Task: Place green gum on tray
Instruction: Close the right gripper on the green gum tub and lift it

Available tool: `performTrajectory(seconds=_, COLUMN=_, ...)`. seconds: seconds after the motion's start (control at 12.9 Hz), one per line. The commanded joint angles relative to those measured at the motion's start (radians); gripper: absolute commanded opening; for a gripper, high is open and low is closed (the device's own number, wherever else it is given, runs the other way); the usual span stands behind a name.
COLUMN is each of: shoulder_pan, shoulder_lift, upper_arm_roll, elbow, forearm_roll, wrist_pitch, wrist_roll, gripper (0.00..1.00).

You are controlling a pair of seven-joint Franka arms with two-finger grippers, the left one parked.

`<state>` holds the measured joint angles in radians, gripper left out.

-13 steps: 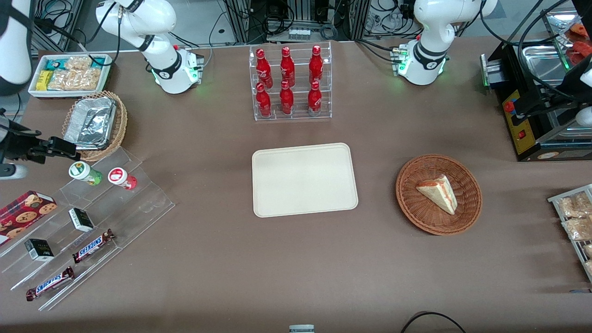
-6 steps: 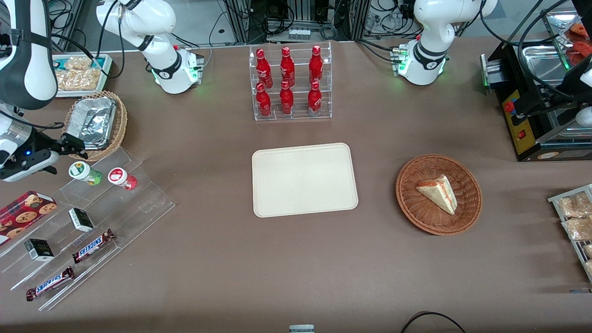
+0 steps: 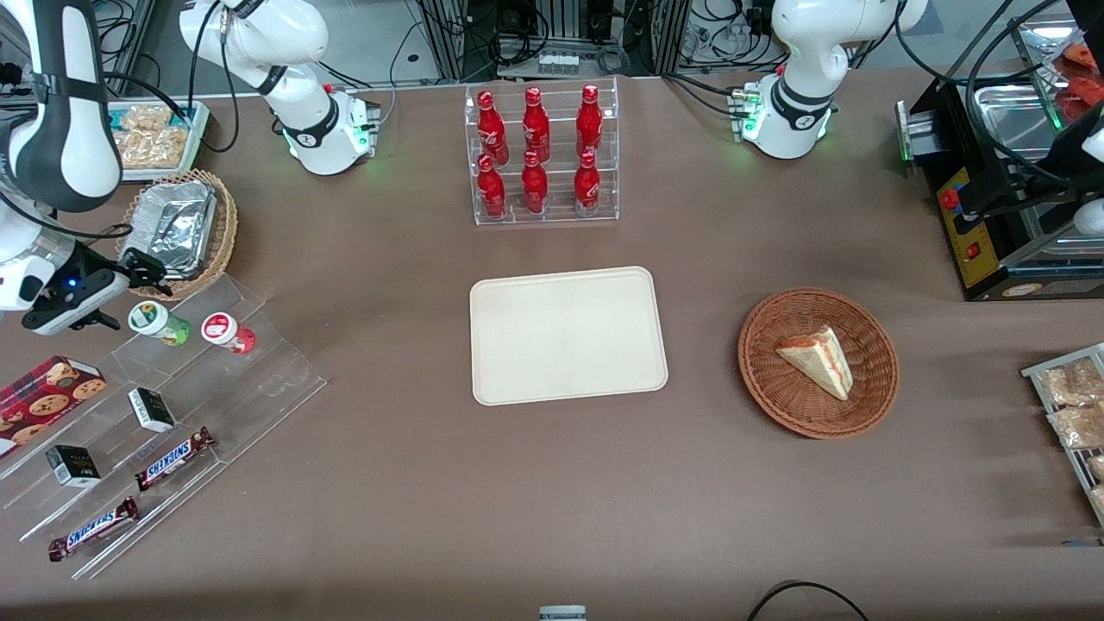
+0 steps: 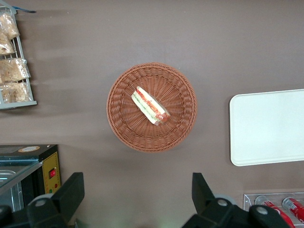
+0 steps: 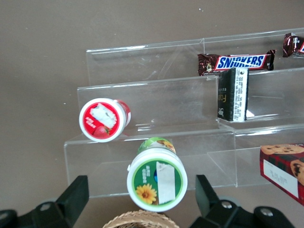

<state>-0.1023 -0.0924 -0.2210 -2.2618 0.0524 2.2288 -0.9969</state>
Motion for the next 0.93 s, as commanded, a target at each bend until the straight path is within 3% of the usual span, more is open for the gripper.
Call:
performTrajectory(seconds=0.0, shoulder_pan=-0.001, shoulder_lift=-0.004, upper_arm_roll=-0.006, elbow=-0.028, forearm_roll=0.006, wrist_pitch=0.061, wrist_roll=-0.045, gripper=1.0)
performTrajectory(seconds=0.7, shoulder_pan=-0.004, shoulder_lift=0.043, upper_arm_roll=-0.009, elbow=-0.028, forearm_roll=0.004, wrist_pitch=0.109, wrist_roll=-0.046, gripper=0.99)
performTrajectory(seconds=0.78, shoulder_pan=-0.004, shoulder_lift=0.045, upper_arm_roll=-0.009, elbow=-0.028, forearm_roll=0.004, wrist_pitch=0.108, wrist_roll=-0.046, gripper=0.99)
performTrajectory(seconds=0.85, shoulder_pan=-0.004, shoulder_lift=0.048, upper_arm_roll=-0.009, elbow=-0.028, forearm_roll=0.003, wrist_pitch=0.107, wrist_roll=-0.046, gripper=0.91)
